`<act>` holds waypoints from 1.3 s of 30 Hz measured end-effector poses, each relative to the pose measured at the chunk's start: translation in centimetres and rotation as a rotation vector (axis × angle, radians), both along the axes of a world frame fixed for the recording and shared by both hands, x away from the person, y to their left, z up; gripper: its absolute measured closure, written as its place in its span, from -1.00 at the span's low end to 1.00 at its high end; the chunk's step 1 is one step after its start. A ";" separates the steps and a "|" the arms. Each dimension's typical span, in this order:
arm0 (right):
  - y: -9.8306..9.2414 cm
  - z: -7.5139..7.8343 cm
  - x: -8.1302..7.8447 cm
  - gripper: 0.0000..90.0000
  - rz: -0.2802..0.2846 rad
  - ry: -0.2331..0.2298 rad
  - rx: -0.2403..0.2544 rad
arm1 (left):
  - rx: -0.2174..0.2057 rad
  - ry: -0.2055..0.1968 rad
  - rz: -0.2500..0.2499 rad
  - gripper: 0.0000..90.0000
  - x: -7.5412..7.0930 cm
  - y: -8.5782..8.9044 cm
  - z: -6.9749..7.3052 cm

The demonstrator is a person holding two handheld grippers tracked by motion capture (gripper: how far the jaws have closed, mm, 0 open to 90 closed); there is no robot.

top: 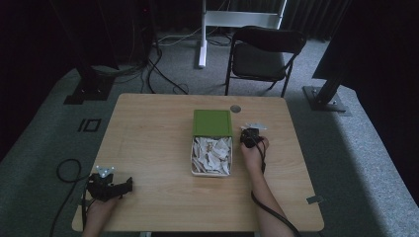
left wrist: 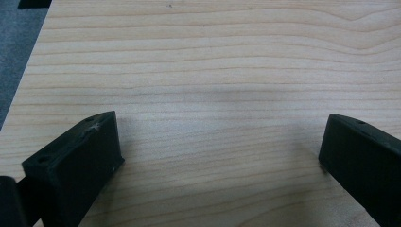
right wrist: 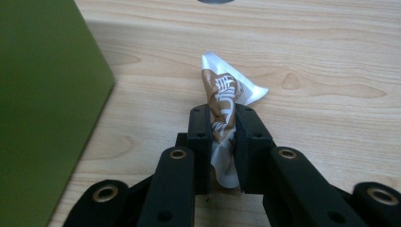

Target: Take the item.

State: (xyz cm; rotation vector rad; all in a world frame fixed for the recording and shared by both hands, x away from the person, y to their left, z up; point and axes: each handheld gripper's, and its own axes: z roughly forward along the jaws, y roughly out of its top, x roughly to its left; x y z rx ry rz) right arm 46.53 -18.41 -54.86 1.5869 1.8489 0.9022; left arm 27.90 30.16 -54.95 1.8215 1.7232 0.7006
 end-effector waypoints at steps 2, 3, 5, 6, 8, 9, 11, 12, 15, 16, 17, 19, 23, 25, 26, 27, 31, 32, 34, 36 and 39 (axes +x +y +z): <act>-0.1 0.1 0.0 0.67 0.001 0.002 0.010 | 0.000 0.000 0.000 -0.98 0.0 0.0 0.0; -0.2 0.1 -0.1 0.62 0.006 0.006 0.016 | 0.000 0.000 0.000 -0.98 0.0 0.0 0.0; -0.3 0.3 -0.2 0.43 0.012 0.005 0.034 | 0.000 0.000 0.000 -0.99 0.0 0.0 0.0; -0.3 0.4 -0.2 0.35 0.017 0.008 0.048 | 0.000 0.000 0.000 -0.98 0.0 0.0 0.0; -0.4 0.9 -0.4 0.22 0.027 -0.006 0.076 | -0.001 0.000 0.000 -0.98 0.0 0.0 0.0; -0.4 0.9 -0.4 0.22 0.027 -0.006 0.076 | -0.001 0.000 0.000 -0.98 0.0 0.0 0.0; -0.5 1.7 -0.7 0.08 0.050 -0.024 0.099 | 0.000 0.000 0.000 -0.99 0.0 0.0 0.0; -0.5 1.9 -0.8 0.04 0.057 -0.031 0.103 | 0.000 0.000 0.000 -0.98 0.0 0.0 0.0; -0.8 2.7 -1.1 -0.06 0.066 -0.048 0.117 | 0.000 0.000 0.000 -0.98 0.0 0.0 0.0; -0.9 2.9 -1.2 -0.09 0.067 -0.050 0.116 | 0.000 0.000 0.000 -0.98 0.0 0.0 0.0; -1.1 3.0 -1.3 -0.10 0.065 -0.055 0.111 | 0.000 0.000 0.000 -0.98 0.0 0.0 0.0; -1.5 3.3 -1.6 -0.15 0.059 -0.063 0.112 | 0.000 0.000 0.000 -0.98 0.0 0.0 0.0; -2.4 3.7 -2.1 -0.17 0.049 -0.064 0.132 | 0.000 0.000 0.000 -0.98 0.0 0.0 0.0; -2.8 3.8 -2.3 -0.23 0.040 -0.073 0.120 | 0.000 0.000 0.000 -0.98 0.0 0.0 0.0; -3.1 3.9 -2.5 -0.24 0.036 -0.083 0.122 | 0.000 0.000 0.000 -0.98 0.0 0.0 0.0; -3.3 4.0 -2.6 -0.25 0.029 -0.087 0.121 | 0.000 0.000 0.000 -0.98 0.0 0.0 0.0; -4.2 4.0 -3.1 -0.30 0.009 -0.094 0.106 | -0.001 0.000 0.001 -0.98 0.0 0.0 0.0; -4.4 4.0 -3.3 -0.31 0.008 -0.093 0.105 | -0.002 0.000 0.001 -0.98 0.0 0.0 0.0; -4.8 3.9 -3.5 -0.34 0.004 -0.091 0.109 | -0.002 0.000 0.001 -0.99 0.0 0.0 0.0; -5.2 3.9 -3.8 -0.39 0.004 -0.089 0.115 | -0.001 0.000 0.001 -0.98 0.0 0.0 0.0; -5.6 3.9 -4.4 -0.44 -0.006 -0.094 0.102 | -0.001 0.000 0.001 -0.98 0.0 0.0 0.0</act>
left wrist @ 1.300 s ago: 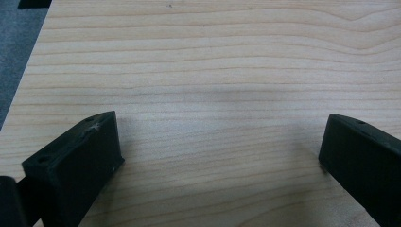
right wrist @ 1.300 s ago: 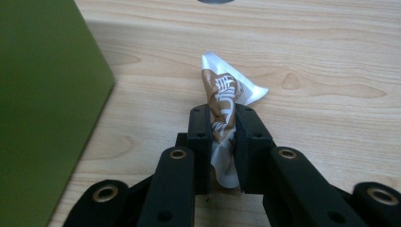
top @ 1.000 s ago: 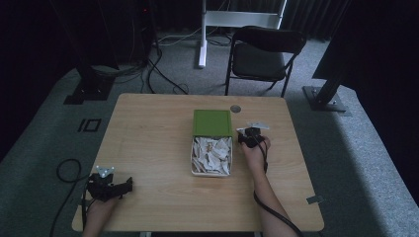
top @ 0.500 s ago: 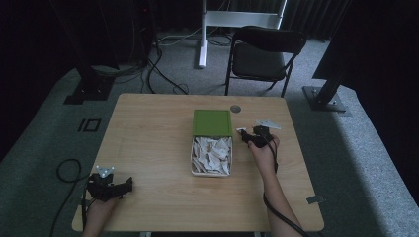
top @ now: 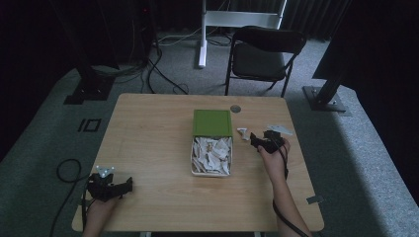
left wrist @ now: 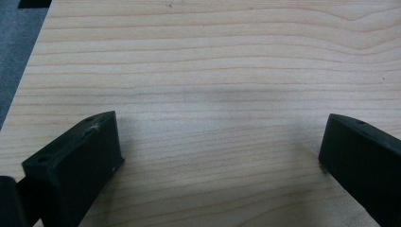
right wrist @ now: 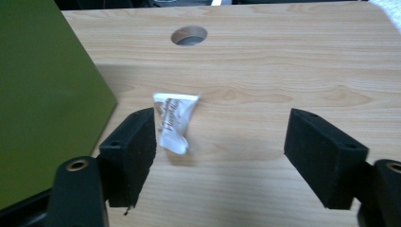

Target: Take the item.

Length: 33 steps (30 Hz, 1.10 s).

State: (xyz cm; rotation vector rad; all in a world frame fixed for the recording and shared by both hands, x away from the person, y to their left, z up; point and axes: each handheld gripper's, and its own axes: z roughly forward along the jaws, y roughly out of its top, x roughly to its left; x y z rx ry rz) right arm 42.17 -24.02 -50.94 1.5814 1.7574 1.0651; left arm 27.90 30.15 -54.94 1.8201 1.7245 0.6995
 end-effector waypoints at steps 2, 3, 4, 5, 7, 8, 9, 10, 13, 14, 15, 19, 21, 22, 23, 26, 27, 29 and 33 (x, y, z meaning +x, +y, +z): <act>-0.3 0.0 -0.4 -0.47 -0.005 -0.007 -0.004 | 0.000 0.000 0.000 -0.98 0.0 0.0 0.0; -0.4 0.0 -0.6 -0.48 -0.009 -0.010 -0.002 | 0.000 0.000 0.000 -0.98 0.0 0.0 0.0; -0.6 -0.1 -0.8 -0.49 -0.010 -0.010 -0.003 | 0.000 0.000 0.000 -0.98 0.0 0.0 0.0; -0.7 -0.2 -1.1 -0.50 -0.014 -0.011 -0.002 | 0.000 0.000 0.000 -0.98 0.0 0.0 0.0; -1.0 -0.4 -1.5 -0.51 -0.019 -0.008 -0.006 | 0.000 0.000 0.000 -0.98 0.0 0.0 0.0; -1.2 -0.5 -1.8 -0.52 -0.020 -0.006 -0.008 | 0.000 0.000 0.000 -0.98 0.0 0.0 0.0; -1.3 -0.6 -2.0 -0.52 -0.023 -0.005 -0.010 | 0.000 0.000 0.000 -0.99 0.0 0.0 0.0; -1.5 -0.8 -2.3 -0.54 -0.023 -0.004 -0.016 | 0.000 0.000 0.000 -0.98 0.0 0.0 0.0; -2.1 -1.2 -3.0 -0.54 -0.030 -0.003 -0.028 | 0.000 0.000 0.000 -0.98 0.0 0.0 0.0; -2.2 -1.3 -3.1 -0.54 -0.032 -0.004 -0.031 | 0.000 0.000 0.000 -0.98 0.0 0.0 0.0; -2.4 -1.4 -3.4 -0.54 -0.030 -0.005 -0.040 | 0.000 0.000 0.000 -0.98 0.0 0.0 0.0; -3.1 -1.8 -4.1 -0.55 -0.037 0.003 -0.049 | 0.000 0.000 0.000 -0.98 0.0 0.0 0.0; -3.4 -1.9 -4.5 -0.55 -0.038 0.008 -0.051 | 0.000 0.000 0.000 -0.99 0.0 0.0 0.0; -3.5 -2.1 -4.8 -0.55 -0.038 0.012 -0.052 | 0.000 0.000 0.000 -0.99 0.0 0.0 0.0; -3.6 -2.1 -5.0 -0.55 -0.041 0.018 -0.048 | 0.000 0.000 0.000 -0.98 0.0 0.0 0.0; -3.9 -2.4 -5.7 -0.56 -0.046 0.024 -0.048 | 0.000 0.000 0.000 -0.98 0.0 0.0 0.0; -4.1 -2.5 -5.9 -0.56 -0.047 0.027 -0.050 | 0.000 0.000 0.000 -0.98 0.0 0.0 0.0; -4.2 -2.6 -6.3 -0.56 -0.054 0.032 -0.044 | 0.000 0.000 0.000 -0.99 0.0 0.0 0.0; -4.4 -2.8 -6.9 -0.58 -0.056 0.038 -0.038 | 0.000 0.000 0.000 -0.98 0.0 0.0 0.0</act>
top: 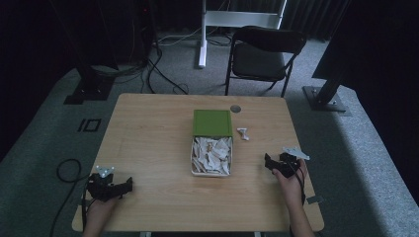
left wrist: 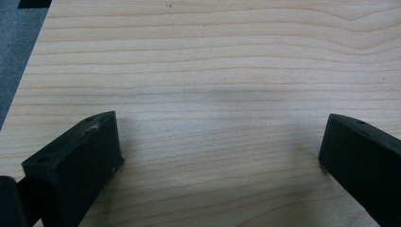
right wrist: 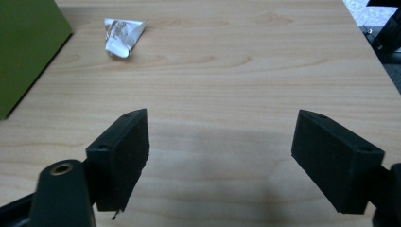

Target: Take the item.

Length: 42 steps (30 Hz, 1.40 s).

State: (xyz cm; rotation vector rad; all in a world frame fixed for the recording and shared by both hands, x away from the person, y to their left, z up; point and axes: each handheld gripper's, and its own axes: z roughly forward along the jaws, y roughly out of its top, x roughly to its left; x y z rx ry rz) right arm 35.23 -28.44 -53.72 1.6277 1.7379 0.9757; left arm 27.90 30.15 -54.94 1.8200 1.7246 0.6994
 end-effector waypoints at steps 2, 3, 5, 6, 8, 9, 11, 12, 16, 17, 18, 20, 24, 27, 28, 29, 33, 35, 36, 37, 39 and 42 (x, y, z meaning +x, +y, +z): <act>-0.1 -0.1 -0.3 -0.59 -0.003 0.000 -0.001 | 0.000 -0.001 0.000 -0.98 0.0 0.0 0.0; -0.2 -0.1 -0.5 -0.59 -0.004 -0.001 -0.003 | 0.000 0.000 0.000 -0.98 0.0 0.0 0.0; -0.3 0.0 -0.9 -0.59 -0.005 -0.001 -0.006 | 0.000 0.000 0.000 -0.98 0.0 0.0 0.0; -0.3 0.0 -1.1 -0.59 -0.007 -0.005 -0.014 | 0.000 0.000 0.000 -0.98 0.0 0.0 0.0; -0.5 -0.1 -1.5 -0.60 -0.004 0.000 -0.025 | 0.001 0.001 0.000 -0.98 0.0 0.0 0.0; -0.6 -0.1 -1.7 -0.61 -0.003 0.000 -0.019 | 0.002 0.001 -0.001 -0.98 0.0 0.0 0.0; -0.8 -0.2 -2.1 -0.61 -0.007 0.003 -0.025 | 0.001 0.001 -0.001 -0.98 0.0 0.0 0.0; -0.9 -0.2 -2.3 -0.61 -0.005 0.005 -0.026 | 0.001 0.001 -0.001 -0.98 0.0 0.0 0.0; -1.4 -0.4 -3.1 -0.61 -0.009 0.014 -0.026 | 0.001 0.001 -0.001 -0.98 0.0 0.0 0.0; -1.5 -0.4 -3.3 -0.61 -0.012 0.017 -0.027 | 0.001 0.001 0.000 -0.98 0.0 0.0 0.0; -1.6 -0.4 -3.5 -0.61 -0.012 0.019 -0.031 | 0.001 0.001 -0.001 -0.98 0.0 0.0 0.0; -1.8 -0.5 -3.9 -0.61 -0.015 0.023 -0.037 | 0.001 0.001 -0.001 -0.98 0.0 0.0 0.0; -2.0 -0.9 -4.6 -0.61 -0.022 0.040 -0.032 | 0.001 0.001 -0.001 -0.98 0.0 0.0 0.0; -2.2 -1.3 -5.0 -0.61 -0.035 0.052 -0.050 | 0.001 0.001 -0.001 -0.98 0.0 0.0 0.0; -2.3 -1.5 -5.1 -0.62 -0.038 0.057 -0.050 | 0.001 0.001 -0.001 -0.98 0.0 0.0 0.0; -2.3 -1.5 -5.1 -0.62 -0.039 0.062 -0.048 | 0.001 0.001 -0.001 -0.98 0.0 0.0 0.0; -2.4 -1.6 -5.4 -0.62 -0.065 0.092 -0.042 | 0.002 0.001 -0.001 -0.98 0.0 0.0 0.0; -2.5 -1.7 -5.5 -0.62 -0.072 0.117 -0.039 | 0.001 0.001 -0.001 -0.98 0.0 0.0 0.0; -2.5 -1.7 -5.5 -0.62 -0.072 0.117 -0.039 | 0.001 0.001 -0.001 -0.98 0.0 0.0 0.0; -2.5 -1.7 -5.7 -0.62 -0.072 0.120 -0.049 | 0.002 0.001 -0.001 -0.98 0.0 0.0 0.0; -2.4 -1.7 -5.9 -0.64 -0.056 0.124 -0.070 | 0.002 0.001 -0.001 -0.98 0.0 0.0 0.0; -2.4 -1.7 -6.3 -0.64 -0.056 0.124 -0.067 | 0.001 0.001 -0.001 -0.98 0.0 0.0 0.0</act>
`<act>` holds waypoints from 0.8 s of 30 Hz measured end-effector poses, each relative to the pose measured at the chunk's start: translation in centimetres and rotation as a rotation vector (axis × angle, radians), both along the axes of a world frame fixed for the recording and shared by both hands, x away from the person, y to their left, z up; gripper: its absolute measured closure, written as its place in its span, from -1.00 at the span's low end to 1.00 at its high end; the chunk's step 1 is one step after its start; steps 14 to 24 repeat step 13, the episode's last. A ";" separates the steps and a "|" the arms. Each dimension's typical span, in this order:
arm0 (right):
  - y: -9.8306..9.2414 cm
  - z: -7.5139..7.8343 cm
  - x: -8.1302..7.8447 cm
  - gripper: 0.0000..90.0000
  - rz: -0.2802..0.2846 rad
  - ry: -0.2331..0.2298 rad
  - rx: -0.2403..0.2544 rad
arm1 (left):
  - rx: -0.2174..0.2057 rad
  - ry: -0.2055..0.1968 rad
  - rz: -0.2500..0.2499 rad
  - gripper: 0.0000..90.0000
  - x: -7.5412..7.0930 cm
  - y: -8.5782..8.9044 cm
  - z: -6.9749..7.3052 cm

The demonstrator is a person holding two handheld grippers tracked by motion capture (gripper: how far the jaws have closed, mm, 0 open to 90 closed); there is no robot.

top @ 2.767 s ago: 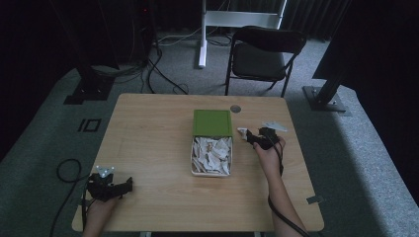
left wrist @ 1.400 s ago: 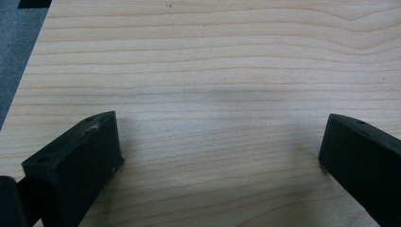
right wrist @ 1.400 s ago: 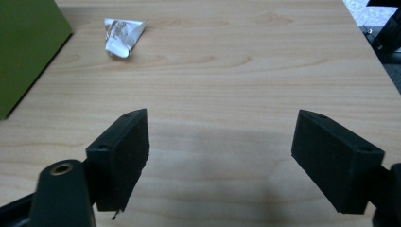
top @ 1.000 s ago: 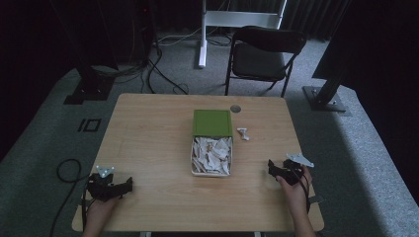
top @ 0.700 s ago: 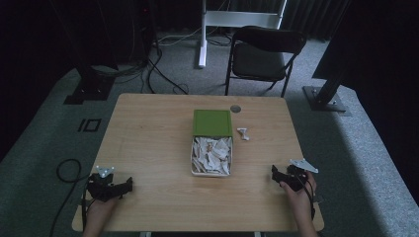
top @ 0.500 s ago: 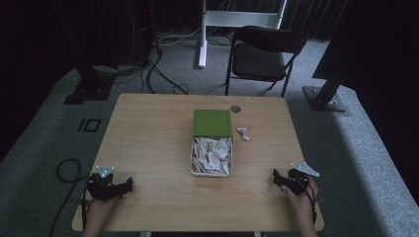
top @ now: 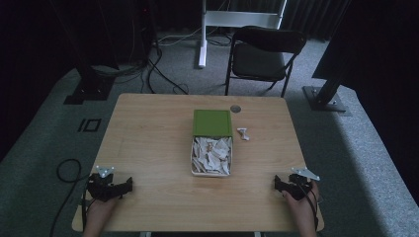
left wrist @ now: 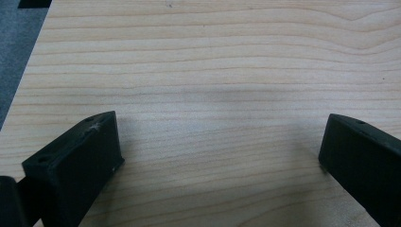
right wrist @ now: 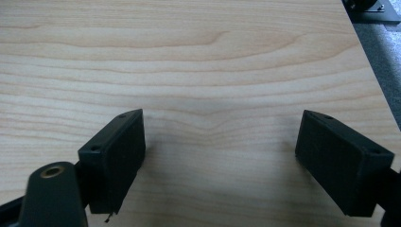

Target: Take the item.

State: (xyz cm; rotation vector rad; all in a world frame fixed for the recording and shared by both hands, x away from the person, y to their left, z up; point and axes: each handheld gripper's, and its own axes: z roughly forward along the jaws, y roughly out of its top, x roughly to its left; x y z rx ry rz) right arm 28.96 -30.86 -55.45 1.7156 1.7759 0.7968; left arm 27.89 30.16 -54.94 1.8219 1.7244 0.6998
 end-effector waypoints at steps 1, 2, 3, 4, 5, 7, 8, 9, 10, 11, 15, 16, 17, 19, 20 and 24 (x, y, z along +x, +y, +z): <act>-0.1 0.0 0.0 -0.64 -0.003 -0.002 0.004 | 0.000 0.000 0.000 -0.98 0.0 0.0 0.0; -0.1 0.0 0.0 -0.69 -0.002 -0.001 0.006 | 0.000 0.000 0.000 -0.98 0.0 0.0 0.0; -0.1 0.0 0.1 -0.72 0.012 0.004 0.006 | 0.000 0.000 0.000 -0.98 0.0 0.0 0.0; 0.0 0.0 0.1 -0.73 0.015 0.007 -0.001 | 0.000 0.000 0.000 -0.98 0.0 0.0 0.0; 0.0 0.0 0.1 -0.73 0.015 0.008 -0.002 | 0.000 0.000 0.000 -0.98 0.0 0.0 0.0; 0.0 0.0 0.1 -0.73 0.015 0.008 -0.002 | 0.000 0.000 0.000 -0.98 0.0 0.0 0.0; 0.0 0.0 0.1 -0.73 0.015 0.007 -0.001 | 0.000 0.000 0.000 -0.98 0.0 0.0 0.0; 0.0 0.0 0.1 -0.73 0.015 0.008 -0.002 | 0.000 0.000 0.000 -0.98 0.0 0.0 0.0; 0.0 0.0 0.1 -0.73 0.015 0.008 -0.002 | 0.000 0.000 0.000 -0.98 0.0 0.0 0.0; 0.0 0.0 0.1 -0.73 0.015 0.008 -0.002 | 0.000 0.000 0.000 -0.98 0.0 0.0 0.0; 0.0 0.0 0.1 -0.73 0.015 0.008 -0.002 | 0.000 0.000 0.000 -0.98 0.0 0.0 0.0; 0.0 0.0 0.1 -0.73 0.015 0.008 -0.002 | 0.000 0.000 0.000 -0.98 0.0 0.0 0.0; 0.0 0.0 0.1 -0.73 0.015 0.008 -0.002 | 0.000 0.000 0.000 -0.98 0.0 0.0 0.0; 0.0 0.0 0.1 -0.73 0.015 0.008 -0.002 | 0.000 0.000 0.000 -0.98 0.0 0.0 0.0; 0.0 0.0 0.1 -0.73 0.015 0.008 -0.002 | 0.000 0.000 0.000 -0.98 0.0 0.0 0.0; 0.0 0.0 0.1 -0.73 0.015 0.008 -0.002 | 0.000 0.000 0.000 -0.98 0.0 0.0 0.0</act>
